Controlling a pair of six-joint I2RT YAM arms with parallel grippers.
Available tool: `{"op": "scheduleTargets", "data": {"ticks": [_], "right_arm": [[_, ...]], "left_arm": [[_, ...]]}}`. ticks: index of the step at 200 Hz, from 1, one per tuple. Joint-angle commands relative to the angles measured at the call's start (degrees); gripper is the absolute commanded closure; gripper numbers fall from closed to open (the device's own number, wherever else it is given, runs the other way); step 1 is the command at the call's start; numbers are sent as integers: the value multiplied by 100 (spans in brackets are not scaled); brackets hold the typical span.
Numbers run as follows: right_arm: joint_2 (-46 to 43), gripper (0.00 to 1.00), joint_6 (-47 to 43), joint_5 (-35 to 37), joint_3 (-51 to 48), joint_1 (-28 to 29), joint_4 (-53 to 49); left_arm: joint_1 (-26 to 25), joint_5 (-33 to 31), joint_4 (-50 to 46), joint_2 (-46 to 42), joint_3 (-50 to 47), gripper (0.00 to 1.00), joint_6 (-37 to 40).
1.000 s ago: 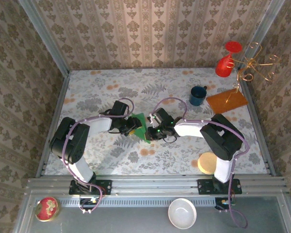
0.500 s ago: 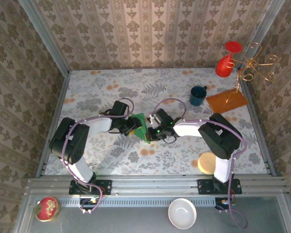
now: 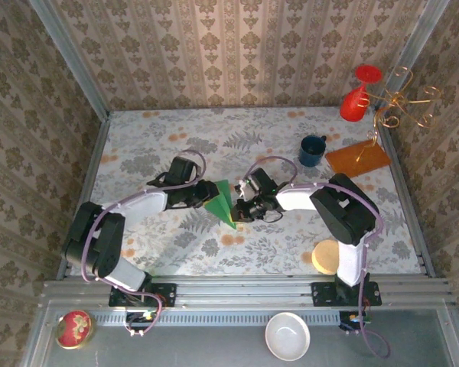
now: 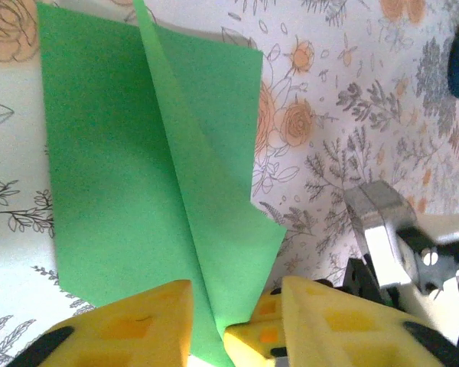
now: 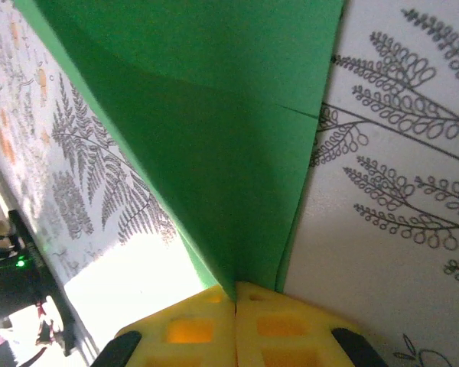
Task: Fold a paper plane with a square sheet of paper (pick it up from the middle)
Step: Fourth fold the wing at the center of the table.
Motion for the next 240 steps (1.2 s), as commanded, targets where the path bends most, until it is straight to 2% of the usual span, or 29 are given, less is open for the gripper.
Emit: {"op": "scheduleTargets", "data": {"ticks": [1, 27, 79, 133, 185, 219, 240], "right_arm": [[120, 91, 212, -608, -18, -79, 36], [85, 91, 313, -796, -173, -192, 333], [108, 92, 255, -837, -277, -274, 416], [115, 88, -39, -621, -257, -285, 116], [41, 77, -163, -419, -231, -294, -56], [-42, 76, -119, -313, -244, -294, -32], [-38, 80, -93, -220, -253, -303, -14]], "left_arm": [[-81, 241, 409, 13, -190, 70, 125], [-156, 380, 709, 142, -268, 77, 163], [-216, 636, 1127, 568, -226, 81, 145], [-241, 732, 1195, 891, -21, 80, 163], [-254, 742, 1073, 1020, 52, 77, 207], [-262, 765, 1024, 1069, 94, 74, 207], [-262, 743, 943, 1052, 104, 73, 222]]}}
